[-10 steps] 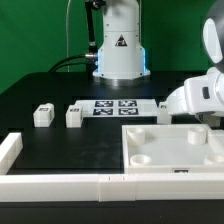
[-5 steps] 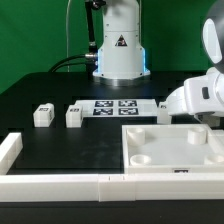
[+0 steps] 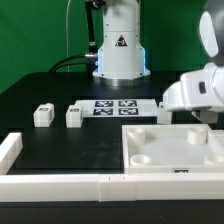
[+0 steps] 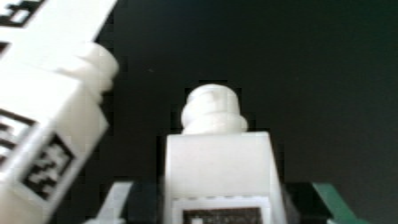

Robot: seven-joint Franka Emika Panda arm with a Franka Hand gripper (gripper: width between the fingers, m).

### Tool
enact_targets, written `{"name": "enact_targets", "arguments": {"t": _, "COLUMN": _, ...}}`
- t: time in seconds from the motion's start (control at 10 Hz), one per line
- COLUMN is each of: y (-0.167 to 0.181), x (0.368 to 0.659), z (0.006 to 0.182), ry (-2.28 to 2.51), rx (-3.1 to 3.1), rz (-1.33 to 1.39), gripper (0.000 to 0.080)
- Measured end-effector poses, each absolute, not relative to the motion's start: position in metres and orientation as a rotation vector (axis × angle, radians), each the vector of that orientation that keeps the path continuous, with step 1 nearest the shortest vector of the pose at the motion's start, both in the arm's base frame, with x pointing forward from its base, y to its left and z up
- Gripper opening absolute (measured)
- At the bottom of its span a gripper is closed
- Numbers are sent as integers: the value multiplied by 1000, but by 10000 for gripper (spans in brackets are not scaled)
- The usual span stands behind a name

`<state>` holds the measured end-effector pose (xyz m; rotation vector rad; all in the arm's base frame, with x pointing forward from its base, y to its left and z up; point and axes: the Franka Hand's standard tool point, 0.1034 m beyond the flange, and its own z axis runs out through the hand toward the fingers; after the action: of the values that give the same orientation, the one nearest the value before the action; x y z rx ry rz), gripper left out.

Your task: Assemble one leg

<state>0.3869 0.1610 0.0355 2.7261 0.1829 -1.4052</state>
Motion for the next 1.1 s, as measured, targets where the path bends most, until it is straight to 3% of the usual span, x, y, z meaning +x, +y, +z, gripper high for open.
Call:
{"name": "enact_targets", "arguments": {"t": 0.4, "y": 158, "x": 406, "z": 79, "ry": 195, "rx": 2760, "rz": -1348, "gripper": 290}}
{"name": "enact_targets", "arguments": {"t": 0.6, "y": 162, "x": 414, "z": 71, "ry": 194, "rx": 2829, "rz": -1231, "gripper": 290}}
{"name": "enact_targets", "arguments": {"t": 0.9, "y": 164, "x": 424, "z": 72, "ry": 193, "rx": 3028, "rz": -771, "gripper": 290}}
{"name": "enact_targets", "arguments": {"t": 1.1, "y": 159, "x": 431, "z": 84, "ry": 219, "rx": 3087, "rz": -568, "gripper": 290}}
